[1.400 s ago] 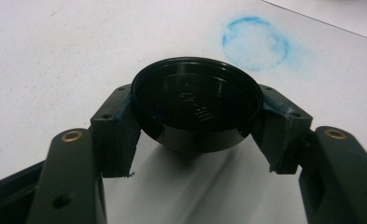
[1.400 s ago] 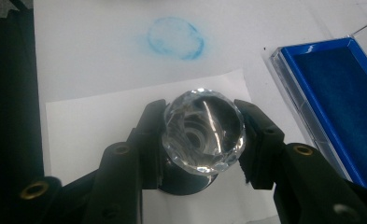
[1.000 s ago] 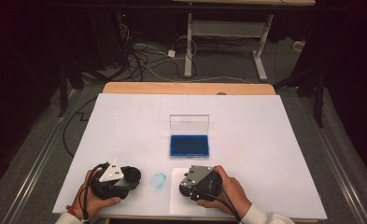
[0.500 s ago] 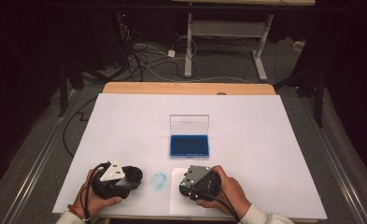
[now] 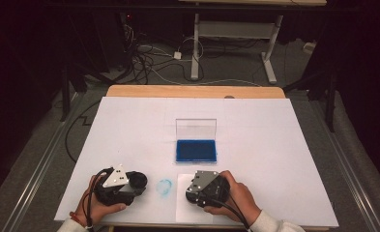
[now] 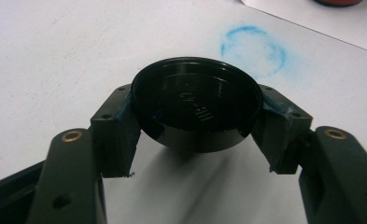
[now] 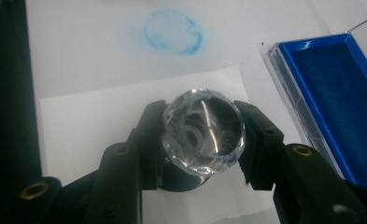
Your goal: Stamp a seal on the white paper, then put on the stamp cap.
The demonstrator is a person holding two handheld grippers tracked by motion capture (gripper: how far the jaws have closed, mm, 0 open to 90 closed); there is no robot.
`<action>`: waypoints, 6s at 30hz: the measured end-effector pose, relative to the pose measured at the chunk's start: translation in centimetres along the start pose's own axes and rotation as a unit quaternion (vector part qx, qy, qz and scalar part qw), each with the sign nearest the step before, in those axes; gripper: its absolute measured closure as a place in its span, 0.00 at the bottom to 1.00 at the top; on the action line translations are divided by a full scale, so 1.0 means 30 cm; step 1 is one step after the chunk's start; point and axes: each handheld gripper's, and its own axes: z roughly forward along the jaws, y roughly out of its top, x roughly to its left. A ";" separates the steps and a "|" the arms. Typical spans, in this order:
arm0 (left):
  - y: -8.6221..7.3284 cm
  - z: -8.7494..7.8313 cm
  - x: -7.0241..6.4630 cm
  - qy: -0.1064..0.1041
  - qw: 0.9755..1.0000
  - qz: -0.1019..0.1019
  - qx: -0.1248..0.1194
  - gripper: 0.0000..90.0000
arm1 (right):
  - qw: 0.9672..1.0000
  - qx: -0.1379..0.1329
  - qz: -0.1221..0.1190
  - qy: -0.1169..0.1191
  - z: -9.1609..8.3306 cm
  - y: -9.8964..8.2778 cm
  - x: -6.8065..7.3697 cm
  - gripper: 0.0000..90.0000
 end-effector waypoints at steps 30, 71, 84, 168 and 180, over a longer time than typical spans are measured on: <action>-0.007 -0.002 0.018 0.006 1.000 -0.009 -0.004 0.41 | 0.982 -0.140 0.084 -0.090 -0.274 -0.072 -0.167 0.64; 0.012 0.017 -0.002 0.010 1.000 0.006 0.010 0.41 | 0.967 -0.186 0.112 -0.135 -0.358 -0.106 -0.212 0.64; 0.068 0.046 0.007 0.004 1.000 0.010 -0.002 0.41 | 0.963 -0.198 0.114 -0.141 -0.348 -0.082 -0.231 0.64; 0.353 0.162 -0.173 -0.054 0.992 0.064 -0.095 0.41 | 0.980 -0.189 0.041 -0.047 -0.129 0.093 -0.100 0.64; 0.353 0.160 -0.182 -0.041 0.993 0.069 -0.090 0.41 | 0.979 -0.192 0.053 -0.032 -0.120 0.082 -0.113 0.64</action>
